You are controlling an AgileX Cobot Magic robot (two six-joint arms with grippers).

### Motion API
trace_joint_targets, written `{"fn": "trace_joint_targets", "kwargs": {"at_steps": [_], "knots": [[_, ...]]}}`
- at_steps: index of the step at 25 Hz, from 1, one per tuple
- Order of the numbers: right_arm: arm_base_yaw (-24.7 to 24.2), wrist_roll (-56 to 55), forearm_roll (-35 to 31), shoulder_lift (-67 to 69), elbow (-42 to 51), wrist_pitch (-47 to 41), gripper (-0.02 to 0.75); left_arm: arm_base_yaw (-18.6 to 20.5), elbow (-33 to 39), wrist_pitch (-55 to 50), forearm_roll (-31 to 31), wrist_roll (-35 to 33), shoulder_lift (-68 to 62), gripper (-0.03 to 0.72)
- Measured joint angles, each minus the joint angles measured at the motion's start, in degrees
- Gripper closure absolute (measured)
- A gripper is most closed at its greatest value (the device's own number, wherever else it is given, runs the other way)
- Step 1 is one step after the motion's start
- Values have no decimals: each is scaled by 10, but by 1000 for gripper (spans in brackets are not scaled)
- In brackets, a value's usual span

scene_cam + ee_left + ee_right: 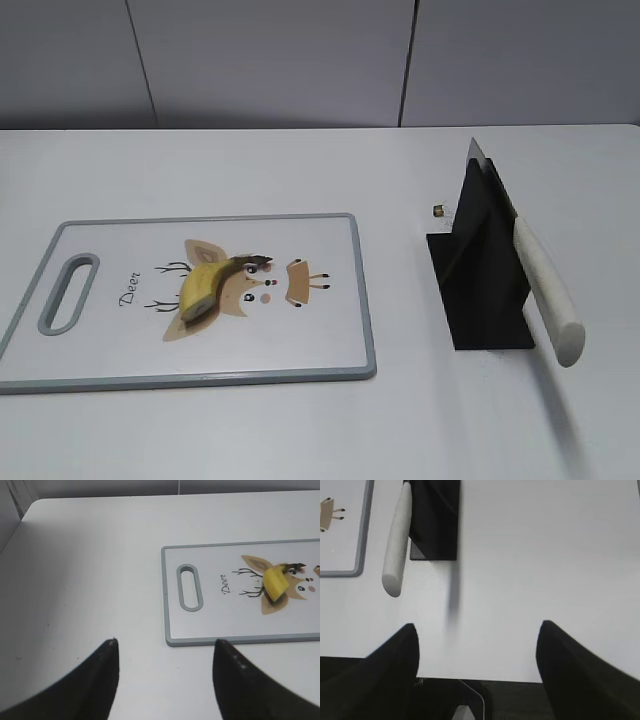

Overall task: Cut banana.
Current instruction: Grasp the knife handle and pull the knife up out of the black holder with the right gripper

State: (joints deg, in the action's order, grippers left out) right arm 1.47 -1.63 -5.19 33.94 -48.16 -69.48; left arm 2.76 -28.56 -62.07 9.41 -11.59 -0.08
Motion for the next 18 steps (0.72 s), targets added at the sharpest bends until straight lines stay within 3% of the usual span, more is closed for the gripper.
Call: {"fn": "trace_joint_targets", "kwargs": {"at_steps": [10, 18], "knots": [[136, -56, -8, 109, -21, -1, 186, 0, 0, 0, 0, 0, 0, 112], [221, -90, 4, 214, -92, -2, 186, 0, 0, 0, 0, 0, 0, 112]]}}
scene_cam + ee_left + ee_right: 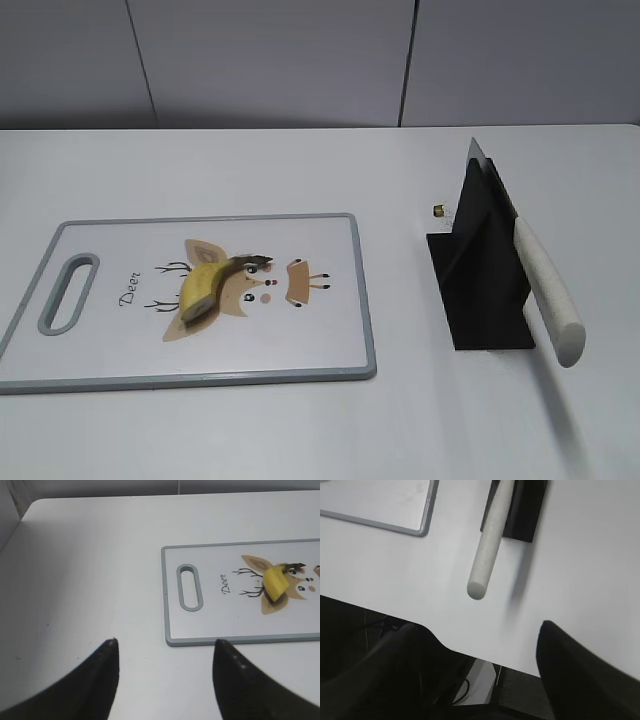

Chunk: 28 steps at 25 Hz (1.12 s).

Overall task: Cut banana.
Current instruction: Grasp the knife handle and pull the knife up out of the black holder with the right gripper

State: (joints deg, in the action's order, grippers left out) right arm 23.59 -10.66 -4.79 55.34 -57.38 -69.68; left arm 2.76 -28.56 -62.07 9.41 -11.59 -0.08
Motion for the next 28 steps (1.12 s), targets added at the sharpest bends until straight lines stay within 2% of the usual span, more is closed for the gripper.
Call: {"fn": "trace_joint_targets", "kwargs": {"at_steps": [8, 16, 22, 28], "knots": [[6, -43, -25, 109, -78, 1, 191, 0, 0, 0, 0, 0, 0, 112], [6, -62, -23, 207, -85, 2, 230, 0, 0, 0, 0, 0, 0, 112], [6, -91, 25, 268, -85, 2, 234, 0, 0, 0, 0, 0, 0, 112], [6, -103, 34, 320, -83, 3, 234, 0, 0, 0, 0, 0, 0, 112]]}}
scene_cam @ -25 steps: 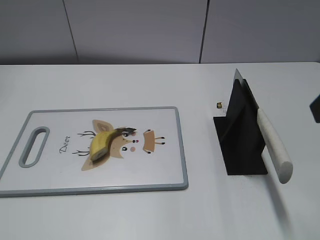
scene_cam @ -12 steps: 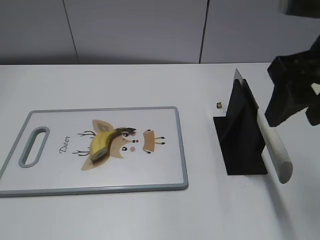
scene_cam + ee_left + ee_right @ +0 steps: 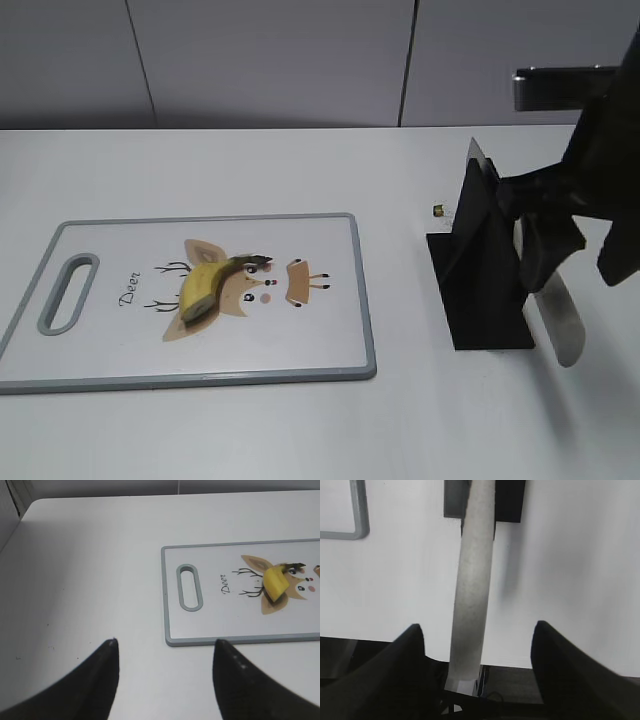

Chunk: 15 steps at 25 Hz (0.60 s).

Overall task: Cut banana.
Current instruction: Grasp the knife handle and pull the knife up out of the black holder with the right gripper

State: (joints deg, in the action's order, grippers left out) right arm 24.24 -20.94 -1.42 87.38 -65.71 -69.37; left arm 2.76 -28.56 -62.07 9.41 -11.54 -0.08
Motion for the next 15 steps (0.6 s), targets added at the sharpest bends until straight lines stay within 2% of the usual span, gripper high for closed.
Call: {"fn": "trace_joint_targets", "kwargs": {"at_steps": [10, 15], "knots": [[5, -17, 0, 38, 47, 84, 237, 0, 0, 0, 0, 0, 0, 112], [5, -21, 1, 50, 47, 91, 237, 0, 0, 0, 0, 0, 0, 112]]}}
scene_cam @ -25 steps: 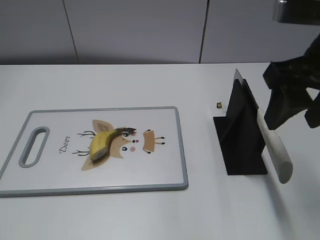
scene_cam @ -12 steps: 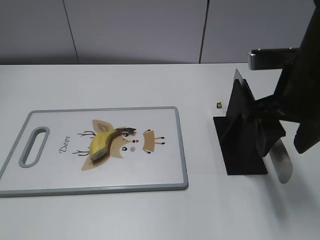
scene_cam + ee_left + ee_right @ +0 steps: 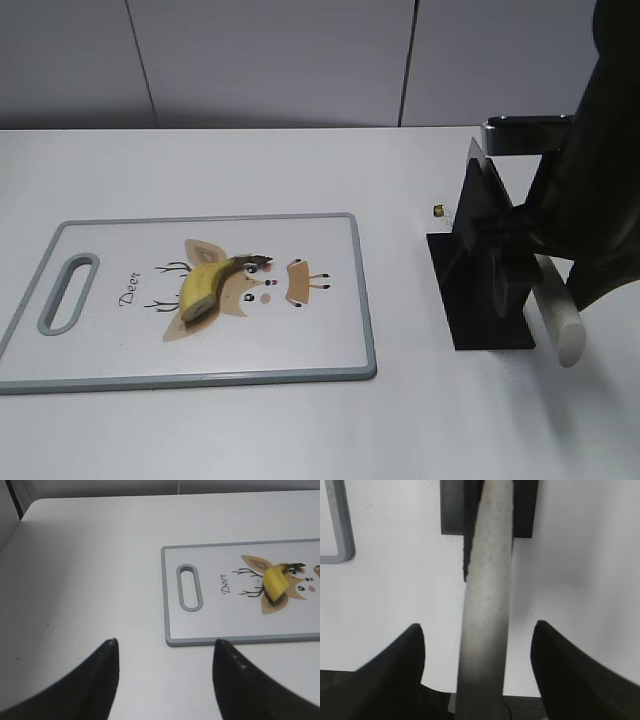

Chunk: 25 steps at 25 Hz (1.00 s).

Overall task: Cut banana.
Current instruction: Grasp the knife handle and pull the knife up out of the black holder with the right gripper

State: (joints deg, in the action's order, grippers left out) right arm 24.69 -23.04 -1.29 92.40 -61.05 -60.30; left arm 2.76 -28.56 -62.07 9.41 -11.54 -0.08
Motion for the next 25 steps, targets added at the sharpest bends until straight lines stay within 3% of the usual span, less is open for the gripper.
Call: {"fn": "trace_joint_targets", "kwargs": {"at_steps": [8, 11, 14, 25], "knots": [[0, 0, 0, 27, 4, -1, 265, 0, 0, 0, 0, 0, 0, 112], [0, -1, -1, 27, 4, -3, 390, 0, 0, 0, 0, 0, 0, 112], [0, -5, -14, 27, 4, -5, 580, 0, 0, 0, 0, 0, 0, 112], [-1, -9, -21, 23, 4, -7, 576, 0, 0, 0, 0, 0, 0, 112]]}}
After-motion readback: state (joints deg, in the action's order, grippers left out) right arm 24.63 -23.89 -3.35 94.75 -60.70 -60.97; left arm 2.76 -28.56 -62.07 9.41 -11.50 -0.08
